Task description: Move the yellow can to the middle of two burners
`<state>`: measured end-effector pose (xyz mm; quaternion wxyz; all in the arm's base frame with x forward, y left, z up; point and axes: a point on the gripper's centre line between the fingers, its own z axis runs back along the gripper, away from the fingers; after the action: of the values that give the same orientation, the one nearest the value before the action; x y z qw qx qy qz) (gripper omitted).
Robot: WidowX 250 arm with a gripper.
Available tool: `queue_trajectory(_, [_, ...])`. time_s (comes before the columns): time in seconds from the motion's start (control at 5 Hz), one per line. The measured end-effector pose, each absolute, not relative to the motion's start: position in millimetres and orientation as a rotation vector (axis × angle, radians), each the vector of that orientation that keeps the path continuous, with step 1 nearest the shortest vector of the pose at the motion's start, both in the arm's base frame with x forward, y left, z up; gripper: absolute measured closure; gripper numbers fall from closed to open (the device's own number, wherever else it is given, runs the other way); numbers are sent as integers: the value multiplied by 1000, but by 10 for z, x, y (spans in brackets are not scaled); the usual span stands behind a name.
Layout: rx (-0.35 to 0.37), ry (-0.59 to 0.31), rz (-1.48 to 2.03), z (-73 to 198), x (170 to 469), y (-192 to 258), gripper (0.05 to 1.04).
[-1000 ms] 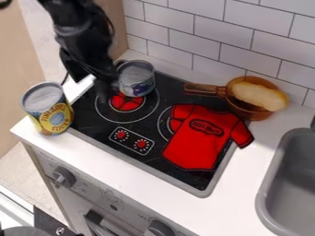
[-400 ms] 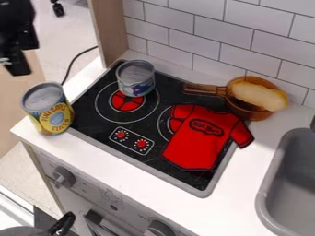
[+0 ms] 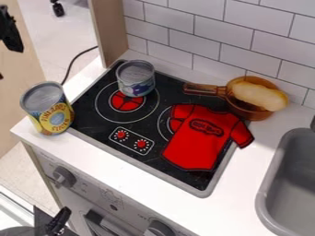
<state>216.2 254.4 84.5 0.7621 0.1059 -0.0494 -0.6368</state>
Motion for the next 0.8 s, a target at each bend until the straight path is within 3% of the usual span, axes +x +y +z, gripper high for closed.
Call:
queue_trajectory(0.4, [311,-39,-1405,444,2153,2527,84])
queue_trajectory(0.8, [364,-8,-1404,280,2254,2348,84])
